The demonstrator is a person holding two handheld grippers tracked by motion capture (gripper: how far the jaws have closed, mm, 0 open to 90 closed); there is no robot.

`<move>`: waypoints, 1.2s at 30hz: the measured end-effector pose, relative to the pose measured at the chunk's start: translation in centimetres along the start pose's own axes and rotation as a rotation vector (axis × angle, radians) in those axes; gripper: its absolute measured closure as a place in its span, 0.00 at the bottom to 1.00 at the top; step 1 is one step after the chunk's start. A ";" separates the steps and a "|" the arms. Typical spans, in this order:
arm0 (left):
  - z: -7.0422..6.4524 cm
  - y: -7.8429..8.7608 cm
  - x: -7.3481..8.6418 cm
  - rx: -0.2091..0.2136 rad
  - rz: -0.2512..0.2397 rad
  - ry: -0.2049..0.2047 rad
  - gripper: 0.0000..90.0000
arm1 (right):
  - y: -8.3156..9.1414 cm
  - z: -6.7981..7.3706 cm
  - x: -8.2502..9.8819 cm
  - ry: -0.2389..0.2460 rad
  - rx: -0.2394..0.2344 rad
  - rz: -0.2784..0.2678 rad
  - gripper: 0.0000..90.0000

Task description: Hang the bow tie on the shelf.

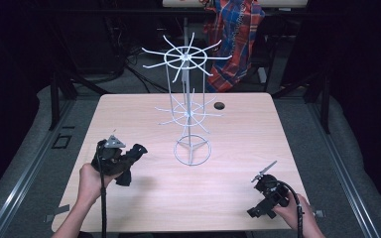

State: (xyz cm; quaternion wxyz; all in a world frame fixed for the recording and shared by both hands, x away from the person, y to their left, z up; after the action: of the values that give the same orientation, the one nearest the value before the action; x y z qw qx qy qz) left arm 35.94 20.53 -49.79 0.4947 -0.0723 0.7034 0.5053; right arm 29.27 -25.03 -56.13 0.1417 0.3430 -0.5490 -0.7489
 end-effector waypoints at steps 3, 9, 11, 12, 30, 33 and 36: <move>-0.1 0.1 -0.3 0.006 -0.010 -0.001 0.87 | 0.0 0.0 0.0 -0.001 -0.001 -0.001 0.06; -0.3 0.3 -0.9 0.018 -0.037 0.007 0.87 | 0.0 0.1 0.0 -0.015 0.000 -0.020 0.06; -0.4 0.4 -1.2 0.029 -0.044 0.009 0.87 | 0.0 0.1 0.0 -0.014 0.001 -0.020 0.06; -0.4 0.5 -1.3 0.035 -0.047 0.009 0.87 | 0.0 0.0 0.0 -0.004 -0.005 -0.008 0.06; -0.1 1.1 -2.6 0.069 -0.148 0.067 0.87 | 0.1 0.3 -0.1 -0.023 0.007 -0.031 0.06; 0.1 1.2 -2.8 0.081 -0.158 0.077 0.87 | 0.1 0.3 0.0 -0.030 0.005 -0.033 0.06; 0.1 1.2 -3.2 0.095 -0.173 0.093 0.87 | 0.0 0.4 0.0 -0.046 -0.005 -0.054 0.06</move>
State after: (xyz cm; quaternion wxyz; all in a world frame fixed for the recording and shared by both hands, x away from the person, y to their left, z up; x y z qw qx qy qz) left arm 36.91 19.90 -46.60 0.5059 -0.1326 0.7400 0.4230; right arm 29.03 -24.77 -56.12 0.1095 0.3402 -0.5407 -0.7615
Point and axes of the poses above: each handheld gripper's, and its own axes: y roughly backward along the jaws, x roughly out of its underside, z roughly to its left, the point moved 3 cm from there along -y, roughly forward along the jaws, and after that the axes turned 10 degrees about -z, right-handed, at the moved point
